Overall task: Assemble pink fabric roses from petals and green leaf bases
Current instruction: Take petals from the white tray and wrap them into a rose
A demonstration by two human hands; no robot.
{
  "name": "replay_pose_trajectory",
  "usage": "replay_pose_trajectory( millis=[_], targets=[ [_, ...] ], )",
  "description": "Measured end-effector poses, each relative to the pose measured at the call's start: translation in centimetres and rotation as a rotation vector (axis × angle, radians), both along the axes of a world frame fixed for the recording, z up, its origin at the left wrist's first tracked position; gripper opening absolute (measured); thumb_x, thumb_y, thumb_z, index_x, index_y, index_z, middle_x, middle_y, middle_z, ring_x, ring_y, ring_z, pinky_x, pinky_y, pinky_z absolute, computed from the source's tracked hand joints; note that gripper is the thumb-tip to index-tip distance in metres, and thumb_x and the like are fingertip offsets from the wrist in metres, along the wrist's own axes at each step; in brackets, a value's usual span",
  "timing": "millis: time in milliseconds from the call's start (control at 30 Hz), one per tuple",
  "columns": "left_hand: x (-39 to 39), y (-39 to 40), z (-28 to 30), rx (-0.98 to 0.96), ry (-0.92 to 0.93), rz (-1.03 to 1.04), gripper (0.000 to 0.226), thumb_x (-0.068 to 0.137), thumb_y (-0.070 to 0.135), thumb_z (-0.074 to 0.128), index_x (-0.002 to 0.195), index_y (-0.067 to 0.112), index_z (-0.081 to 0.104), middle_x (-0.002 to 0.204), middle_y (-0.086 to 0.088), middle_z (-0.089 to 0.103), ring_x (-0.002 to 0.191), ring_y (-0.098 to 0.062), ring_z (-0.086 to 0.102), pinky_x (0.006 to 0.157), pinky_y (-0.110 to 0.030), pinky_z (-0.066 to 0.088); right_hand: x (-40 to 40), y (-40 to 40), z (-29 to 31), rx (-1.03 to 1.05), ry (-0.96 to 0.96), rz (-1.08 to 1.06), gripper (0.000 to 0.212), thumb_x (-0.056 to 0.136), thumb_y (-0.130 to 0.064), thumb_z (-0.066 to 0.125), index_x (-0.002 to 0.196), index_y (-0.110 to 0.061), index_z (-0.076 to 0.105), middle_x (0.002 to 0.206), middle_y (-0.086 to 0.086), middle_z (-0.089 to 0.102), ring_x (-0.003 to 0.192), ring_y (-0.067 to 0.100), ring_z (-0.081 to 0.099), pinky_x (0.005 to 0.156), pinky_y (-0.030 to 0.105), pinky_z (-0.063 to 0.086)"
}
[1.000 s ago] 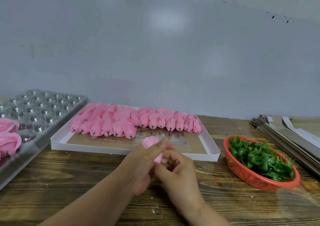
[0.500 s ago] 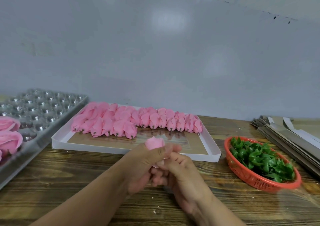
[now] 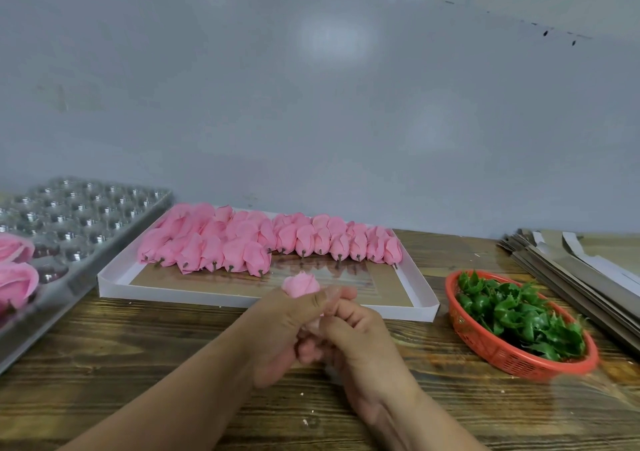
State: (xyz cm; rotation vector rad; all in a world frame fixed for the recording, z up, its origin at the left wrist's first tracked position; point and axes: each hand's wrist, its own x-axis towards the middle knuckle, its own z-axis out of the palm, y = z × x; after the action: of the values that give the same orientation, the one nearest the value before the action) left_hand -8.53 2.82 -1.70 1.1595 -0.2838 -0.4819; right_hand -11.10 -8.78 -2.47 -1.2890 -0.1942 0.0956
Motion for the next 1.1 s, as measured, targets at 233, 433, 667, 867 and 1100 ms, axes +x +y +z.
replay_pose_trajectory(
  millis=[233,433,667,867,1100],
  targets=[
    [0.2,0.6,0.1,-0.02,-0.086,-0.136,0.035,0.068,0.045,0.076,0.091,0.018,0.078,0.083,-0.015,0.045,0.035,-0.008,0.039,0.037,-0.018,0.036,0.1,-0.4,0.3,0.117,0.085,0.148,0.003,0.068,-0.007,0.065,0.068,-0.004,0.064,0.06,0.009,0.06,0.045,0.014,0.053,0.046,0.024,0.049],
    [0.5,0.0,-0.4,-0.063,0.013,0.001,0.046,0.071,0.049,0.067,0.081,0.005,0.074,0.103,-0.018,0.063,0.064,-0.029,0.054,0.05,-0.028,0.044,0.3,-1.5,0.8,-0.125,0.054,0.088,0.006,0.075,-0.004,0.069,0.074,0.001,0.066,0.066,0.014,0.065,0.05,0.015,0.061,0.052,0.023,0.051],
    [0.6,-0.3,-0.5,-0.034,0.014,0.107,0.061,0.068,0.051,0.067,0.094,-0.004,0.069,0.097,-0.012,0.073,0.085,-0.024,0.071,0.065,-0.034,0.056,0.3,-2.3,1.5,-0.307,0.062,0.144,0.013,0.081,-0.004,0.065,0.068,-0.006,0.066,0.062,0.006,0.065,0.048,0.011,0.059,0.047,0.019,0.048],
    [0.7,-0.4,-0.8,-0.041,0.001,0.242,0.032,0.07,0.043,0.065,0.058,0.013,0.065,0.089,-0.015,0.074,0.089,-0.027,0.072,0.07,-0.033,0.059,0.8,-11.2,6.7,-0.993,-0.24,-0.627,0.02,0.077,-0.01,0.072,0.063,-0.021,0.066,0.058,-0.003,0.064,0.053,0.01,0.057,0.057,0.027,0.047],
    [0.3,-1.0,-0.3,0.08,-0.021,0.32,0.034,0.075,0.042,0.061,0.064,0.01,0.058,0.06,-0.003,0.062,0.052,-0.012,0.056,0.061,-0.031,0.056,0.3,-19.2,6.5,-1.759,0.307,-0.559,0.03,0.07,-0.028,0.074,0.051,-0.014,0.055,0.054,0.0,0.056,0.057,0.016,0.056,0.056,0.028,0.047]
  ],
)
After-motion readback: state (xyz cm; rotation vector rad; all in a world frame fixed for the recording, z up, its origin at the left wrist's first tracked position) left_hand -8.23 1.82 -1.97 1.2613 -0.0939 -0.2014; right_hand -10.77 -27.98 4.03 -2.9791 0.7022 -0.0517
